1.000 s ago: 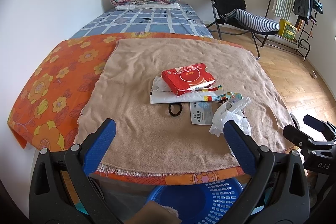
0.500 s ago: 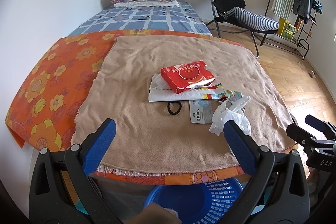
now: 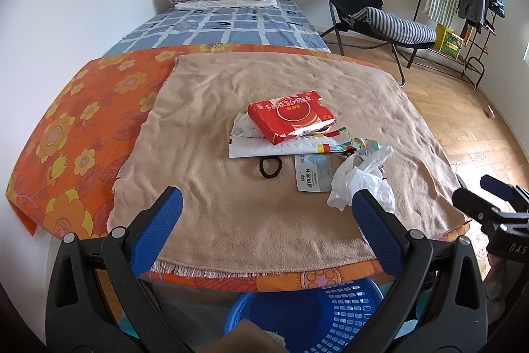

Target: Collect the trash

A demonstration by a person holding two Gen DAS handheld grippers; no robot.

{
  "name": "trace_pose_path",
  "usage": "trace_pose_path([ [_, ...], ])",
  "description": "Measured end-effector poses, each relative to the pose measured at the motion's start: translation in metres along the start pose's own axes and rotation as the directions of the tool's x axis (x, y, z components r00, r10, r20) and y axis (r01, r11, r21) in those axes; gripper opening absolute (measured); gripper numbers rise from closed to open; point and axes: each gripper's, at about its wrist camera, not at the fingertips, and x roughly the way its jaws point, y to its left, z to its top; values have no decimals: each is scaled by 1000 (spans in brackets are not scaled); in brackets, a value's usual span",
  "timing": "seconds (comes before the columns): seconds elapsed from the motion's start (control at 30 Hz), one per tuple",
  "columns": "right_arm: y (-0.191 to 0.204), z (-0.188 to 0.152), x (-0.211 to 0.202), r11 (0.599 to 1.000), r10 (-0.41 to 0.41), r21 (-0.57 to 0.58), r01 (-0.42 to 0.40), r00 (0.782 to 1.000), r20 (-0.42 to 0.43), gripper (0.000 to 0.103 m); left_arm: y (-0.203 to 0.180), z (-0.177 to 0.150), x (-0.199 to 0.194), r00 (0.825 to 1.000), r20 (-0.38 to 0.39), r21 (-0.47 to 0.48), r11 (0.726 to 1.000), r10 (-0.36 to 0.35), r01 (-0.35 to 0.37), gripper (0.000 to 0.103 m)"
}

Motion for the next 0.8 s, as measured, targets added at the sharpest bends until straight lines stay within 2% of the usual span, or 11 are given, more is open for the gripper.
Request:
trace_pose_path([
  [0.17, -11, 5, -3, 999, 33, 18, -34, 997, 71, 103, -7, -3, 13, 997, -32, 2, 997, -76, 76, 103],
  [0.43, -41, 17, 3, 998, 23, 52, -28, 996, 92, 103, -17, 12, 22, 994, -59, 62, 994, -90, 93, 103],
  [0.6, -51, 19, 11, 999, 27, 36, -29, 998, 61, 103, 0, 20, 33, 993, -92, 58, 995, -78, 84, 103],
  [0.8, -44, 22, 22, 995, 94, 23, -94, 996, 1, 103, 19, 17, 52, 989, -139, 43, 998, -46, 52, 103],
])
